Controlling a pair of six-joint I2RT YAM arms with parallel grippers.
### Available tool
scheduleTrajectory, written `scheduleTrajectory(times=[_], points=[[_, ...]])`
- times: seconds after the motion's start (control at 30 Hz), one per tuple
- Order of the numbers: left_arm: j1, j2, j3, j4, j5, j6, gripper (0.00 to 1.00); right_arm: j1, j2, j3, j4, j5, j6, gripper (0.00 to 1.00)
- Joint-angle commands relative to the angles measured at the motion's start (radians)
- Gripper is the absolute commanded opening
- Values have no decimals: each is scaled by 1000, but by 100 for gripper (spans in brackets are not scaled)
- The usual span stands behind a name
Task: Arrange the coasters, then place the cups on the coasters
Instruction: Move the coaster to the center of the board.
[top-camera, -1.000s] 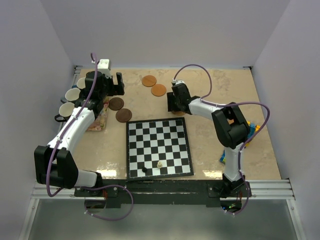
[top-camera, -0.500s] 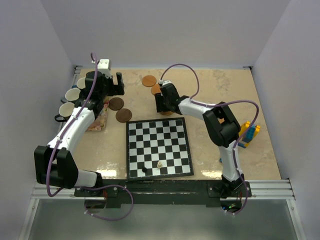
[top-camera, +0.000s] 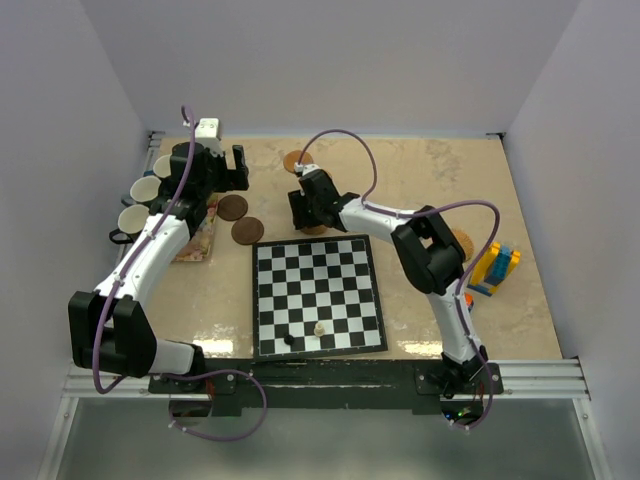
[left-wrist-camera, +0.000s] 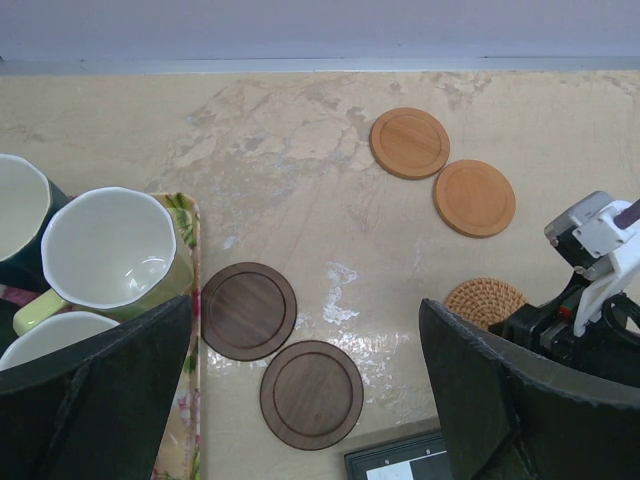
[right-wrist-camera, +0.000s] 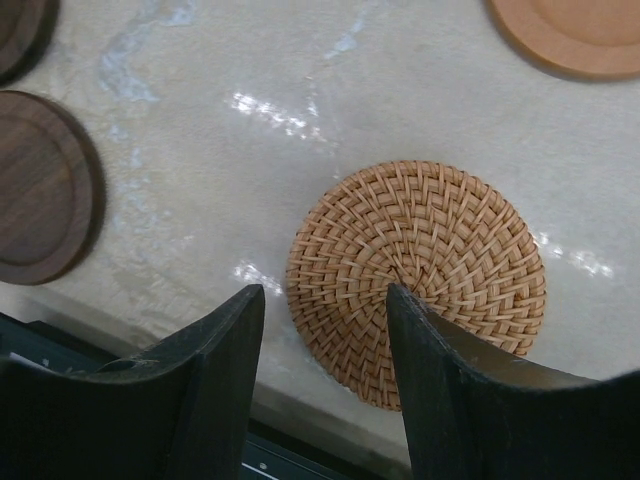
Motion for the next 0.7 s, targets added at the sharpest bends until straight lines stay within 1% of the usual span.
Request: scheduleTrajectory(times=[0.0, 0.67], points=[[-1, -17, 11, 31, -1, -9, 100, 36, 75, 50, -89, -65, 21, 55], [-1, -14, 11, 31, -2, -9, 100, 41, 265, 321, -86, -36, -13, 55]])
